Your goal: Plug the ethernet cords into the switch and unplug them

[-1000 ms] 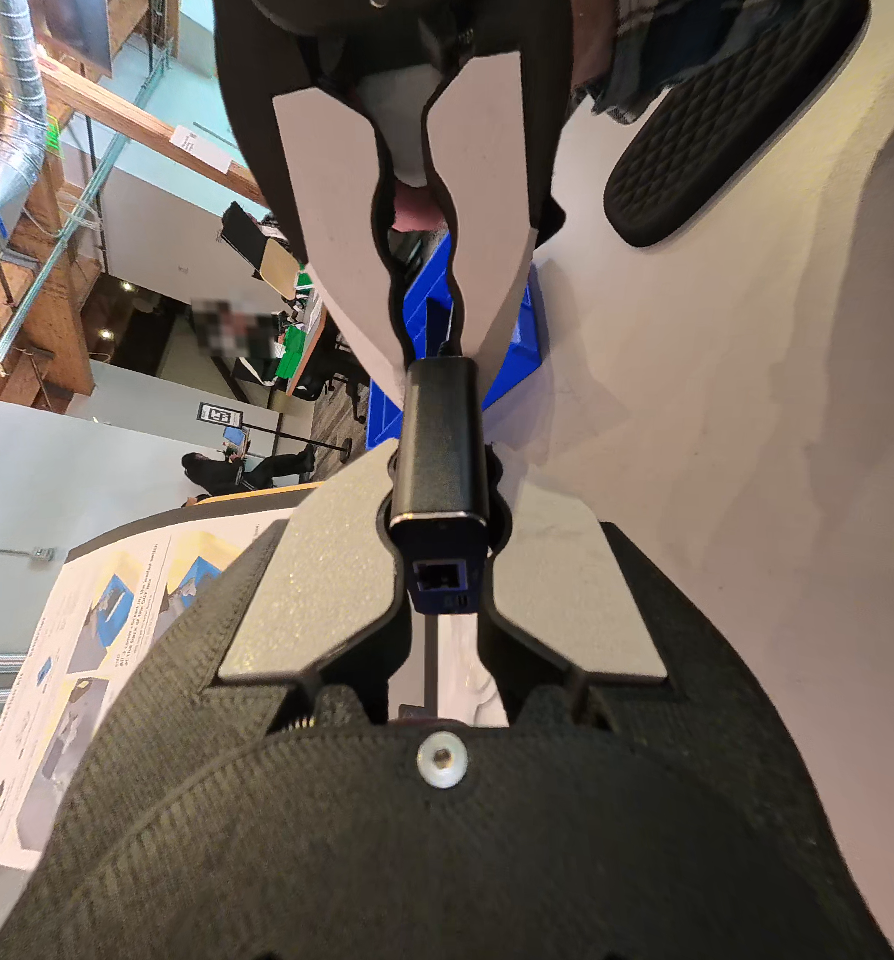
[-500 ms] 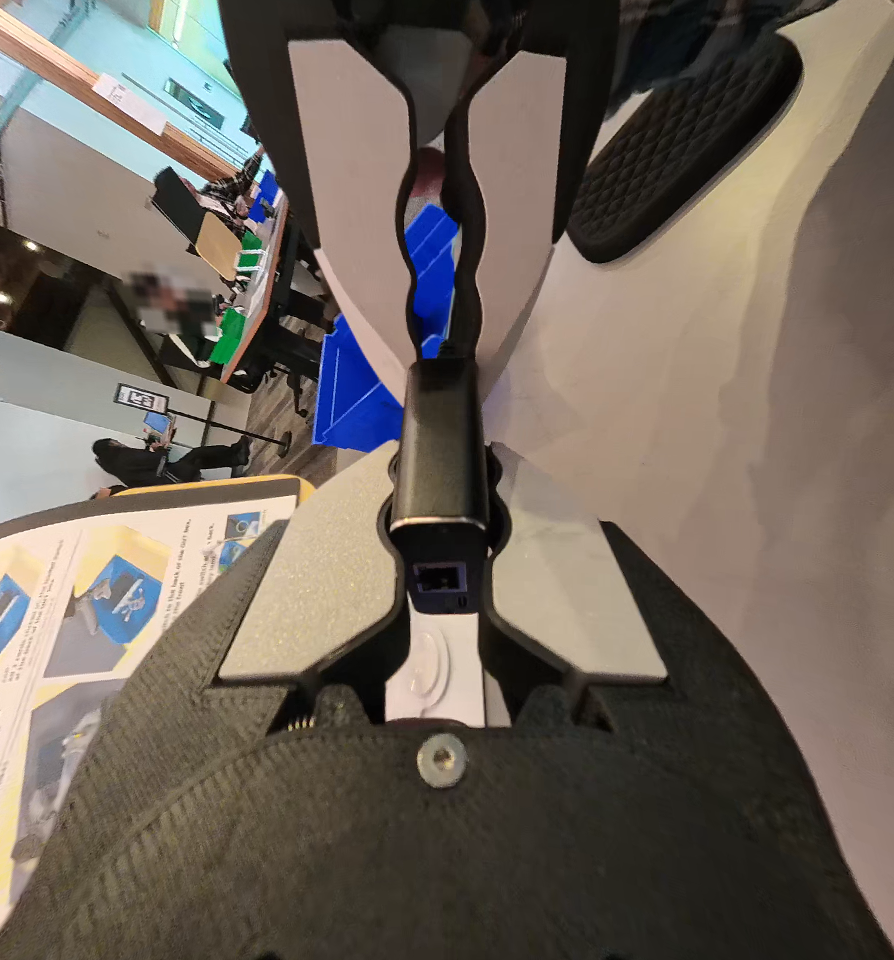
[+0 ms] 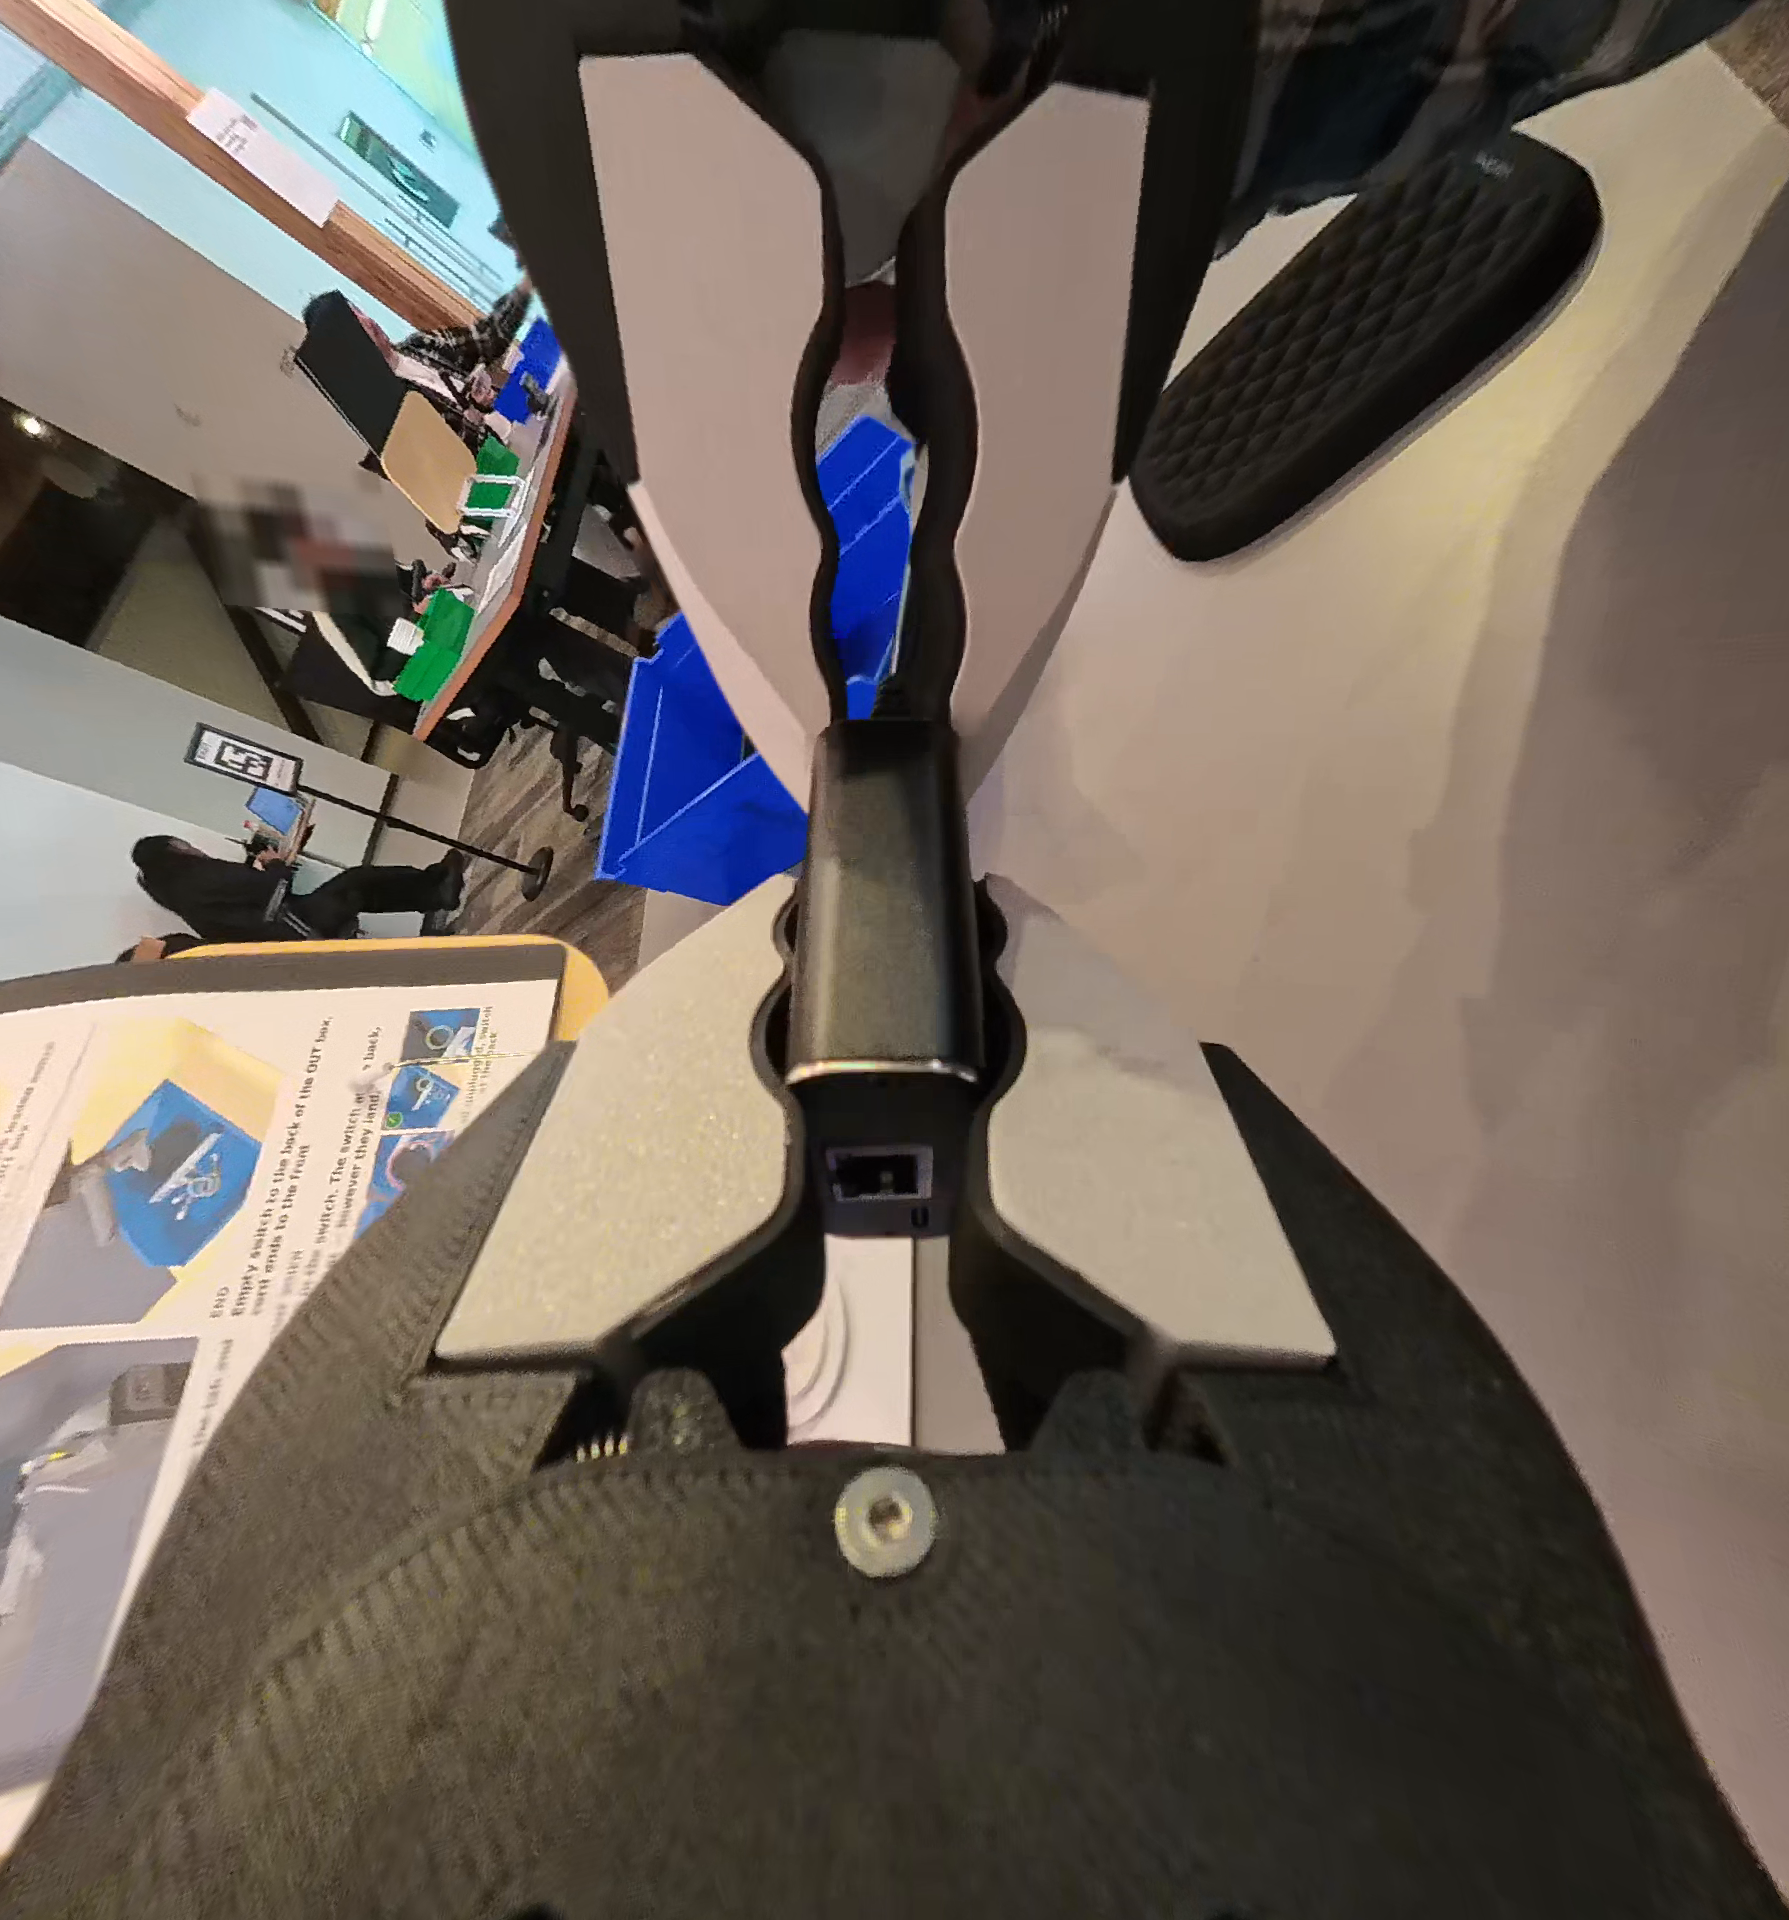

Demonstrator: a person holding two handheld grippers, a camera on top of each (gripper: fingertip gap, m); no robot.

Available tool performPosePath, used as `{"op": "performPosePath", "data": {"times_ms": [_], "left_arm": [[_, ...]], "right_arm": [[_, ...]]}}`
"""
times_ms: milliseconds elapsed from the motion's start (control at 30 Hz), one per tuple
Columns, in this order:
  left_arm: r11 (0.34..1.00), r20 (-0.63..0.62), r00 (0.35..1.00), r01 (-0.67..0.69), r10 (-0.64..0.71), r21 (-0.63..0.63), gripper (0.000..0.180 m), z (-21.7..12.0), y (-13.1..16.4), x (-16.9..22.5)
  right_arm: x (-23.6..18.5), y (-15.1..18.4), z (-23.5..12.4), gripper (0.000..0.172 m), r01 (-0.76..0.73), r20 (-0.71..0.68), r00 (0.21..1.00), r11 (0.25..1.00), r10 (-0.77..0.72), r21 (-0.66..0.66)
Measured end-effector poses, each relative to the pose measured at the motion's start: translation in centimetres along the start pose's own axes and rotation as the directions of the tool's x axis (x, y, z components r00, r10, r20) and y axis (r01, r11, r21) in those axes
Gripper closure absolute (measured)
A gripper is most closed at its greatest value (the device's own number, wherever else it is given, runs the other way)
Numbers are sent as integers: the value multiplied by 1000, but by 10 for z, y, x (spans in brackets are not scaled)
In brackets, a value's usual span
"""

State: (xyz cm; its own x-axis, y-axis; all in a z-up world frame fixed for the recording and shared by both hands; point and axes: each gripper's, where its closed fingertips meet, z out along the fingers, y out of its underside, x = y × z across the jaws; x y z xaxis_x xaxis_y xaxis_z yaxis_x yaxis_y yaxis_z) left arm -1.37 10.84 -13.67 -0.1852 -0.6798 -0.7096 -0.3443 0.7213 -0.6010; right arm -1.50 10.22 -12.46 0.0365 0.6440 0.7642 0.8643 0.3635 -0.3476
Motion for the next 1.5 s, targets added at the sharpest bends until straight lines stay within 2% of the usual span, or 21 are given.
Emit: {"op": "performPosePath", "data": {"times_ms": [167,267,333,433,633,733,833,900,1067,1100,1133,1167,1233,1300,1400,1500], "left_arm": [[999,-5,999,31,-31,-21,153,1,3,-2],[989,99,994,55,-41,-138,153,-9,29,-25],[989,113,992,78,-63,-126,153,-20,35,-33],[986,124,990,80,-63,-145,153,-24,39,-35],[983,149,985,111,-88,-149,154,-31,53,-33],[983,157,984,108,-85,-150,153,-30,55,-31],[983,151,986,95,-71,-158,153,-28,54,-29],[982,146,987,92,-68,-165,154,-28,55,-27],[982,148,988,76,-50,-172,153,-30,55,-29],[982,147,988,72,-47,-174,153,-30,55,-30],[982,152,988,69,-43,-173,153,-30,54,-31],[983,155,987,64,-38,-171,153,-31,53,-32],[985,160,987,54,-27,-167,153,-32,51,-34],[987,161,987,37,-11,-159,154,-33,49,-35],[988,163,986,6,20,-157,153,-32,45,-37],[985,155,987,-23,50,-170,153,-28,41,-38]], "right_arm": [[1,3,-1,160,-3,12,1000,1000,3,-3],[13,40,-5,160,0,-51,999,984,-9,-180],[15,44,-14,160,-56,-44,998,989,50,-138],[21,59,-28,160,-106,-73,993,984,96,-144],[57,175,-88,159,-339,-229,930,914,288,-224],[68,232,-102,160,-414,-275,898,870,343,-267],[70,268,-93,159,-448,-253,887,855,387,-260],[69,293,-82,159,-440,-247,893,846,377,-300],[48,340,-40,158,-482,-171,876,818,451,-313],[40,353,-31,152,-497,-157,867,796,473,-345],[34,367,-25,122,-509,-170,859,771,483,-384],[28,373,-22,110,-514,-165,854,755,493,-406],[31,364,-26,111,-513,-190,858,771,477,-378],[45,331,-36,110,-486,-228,873,814,432,-318],[68,234,-48,120,-363,-241,915,922,325,-133],[67,130,-42,125,-212,-184,958,976,219,58]]}}
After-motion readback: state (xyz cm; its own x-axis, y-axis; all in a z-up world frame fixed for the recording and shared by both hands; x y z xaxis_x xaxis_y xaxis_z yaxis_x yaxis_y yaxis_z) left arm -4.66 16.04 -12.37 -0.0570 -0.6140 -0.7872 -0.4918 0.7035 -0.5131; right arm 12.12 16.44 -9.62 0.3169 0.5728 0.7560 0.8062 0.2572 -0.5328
